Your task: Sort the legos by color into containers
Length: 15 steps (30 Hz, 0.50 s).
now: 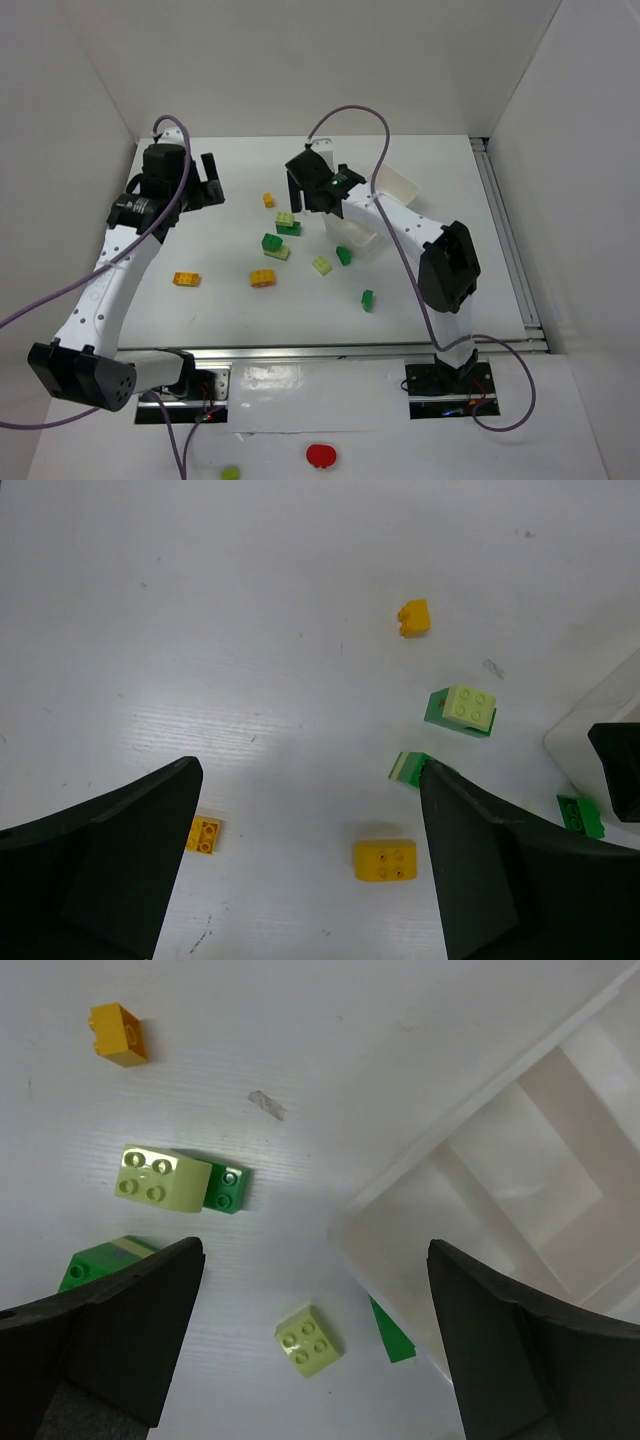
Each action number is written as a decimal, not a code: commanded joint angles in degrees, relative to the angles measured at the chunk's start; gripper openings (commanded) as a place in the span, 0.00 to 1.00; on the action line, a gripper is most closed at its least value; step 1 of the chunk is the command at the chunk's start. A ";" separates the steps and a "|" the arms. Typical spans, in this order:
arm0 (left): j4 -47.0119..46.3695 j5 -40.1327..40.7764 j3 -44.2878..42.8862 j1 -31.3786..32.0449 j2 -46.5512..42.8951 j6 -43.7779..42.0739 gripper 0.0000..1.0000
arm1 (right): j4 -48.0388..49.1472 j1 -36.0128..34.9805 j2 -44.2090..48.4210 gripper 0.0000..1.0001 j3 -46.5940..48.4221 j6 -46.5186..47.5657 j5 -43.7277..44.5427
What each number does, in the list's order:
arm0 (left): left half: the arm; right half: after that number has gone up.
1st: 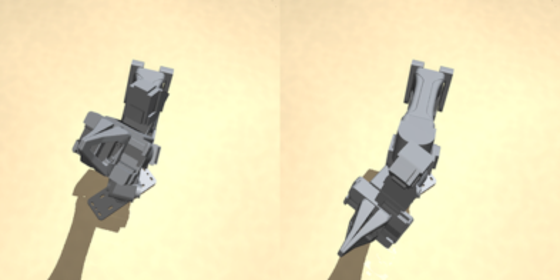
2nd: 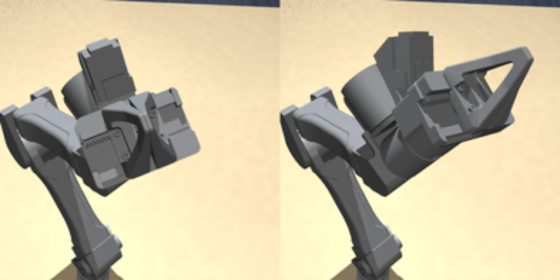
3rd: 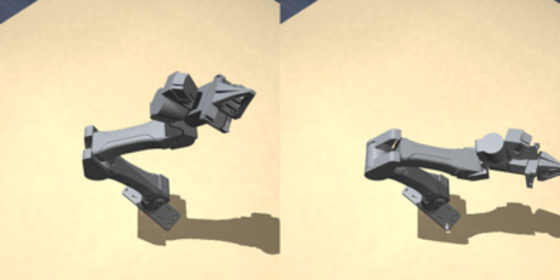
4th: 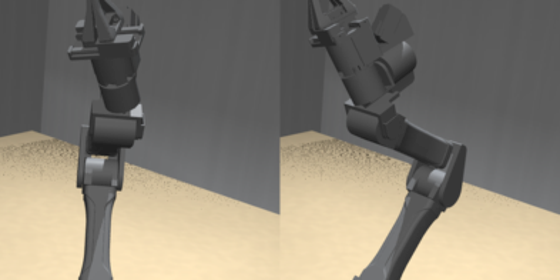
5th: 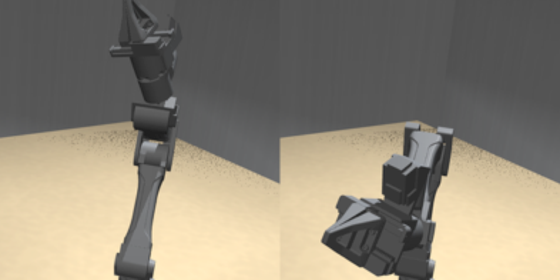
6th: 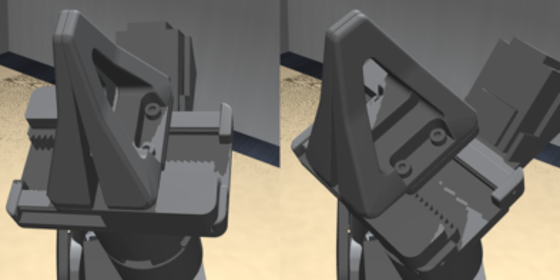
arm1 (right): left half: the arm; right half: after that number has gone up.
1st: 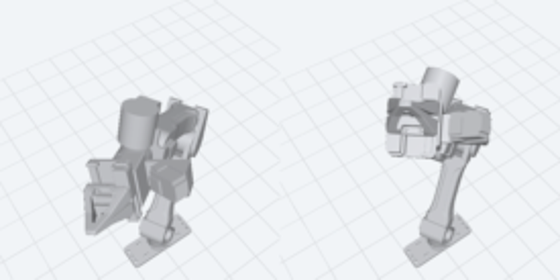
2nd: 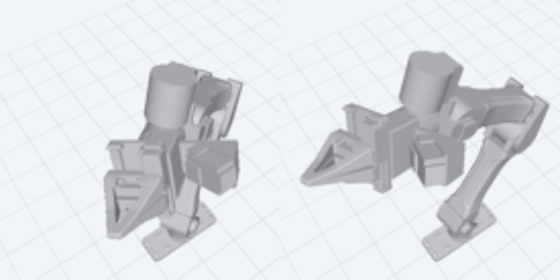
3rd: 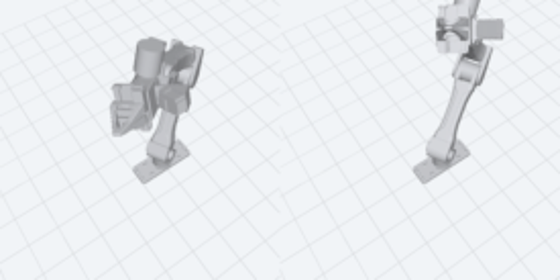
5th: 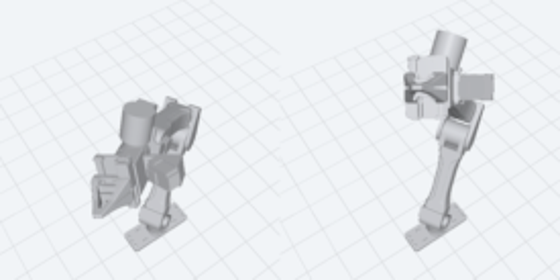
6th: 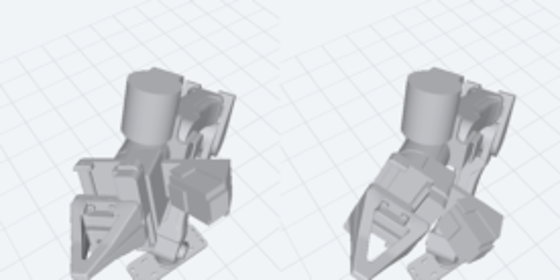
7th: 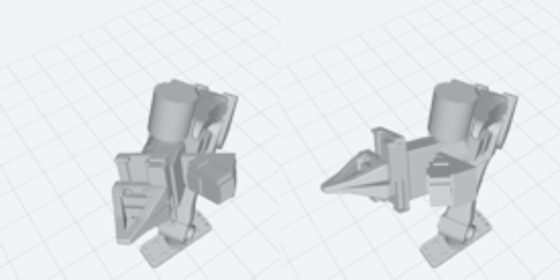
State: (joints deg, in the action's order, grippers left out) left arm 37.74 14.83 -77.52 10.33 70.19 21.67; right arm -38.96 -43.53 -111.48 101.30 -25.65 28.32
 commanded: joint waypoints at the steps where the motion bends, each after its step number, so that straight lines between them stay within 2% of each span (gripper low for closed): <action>1: -0.47 -3.49 -1.15 -1.36 0.29 1.44 0.99 | -1.29 -1.20 -2.42 1.00 4.60 0.34 1.73; 7: -0.47 -6.21 -1.15 -2.94 1.35 3.02 0.99 | -1.29 -2.35 -4.09 1.00 7.07 2.26 0.70; 11: -0.47 -9.46 0.00 -4.87 0.65 4.34 0.99 | 4.05 -2.35 -4.09 1.00 7.78 4.82 -3.52; 15: 2.86 -7.98 0.00 -6.02 0.03 6.36 0.99 | 7.58 -2.35 -6.99 0.98 11.90 7.71 -5.46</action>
State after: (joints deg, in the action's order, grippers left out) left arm 38.44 7.40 -77.49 5.28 71.59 25.58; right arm -37.26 -45.52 -116.36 108.29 -20.93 24.77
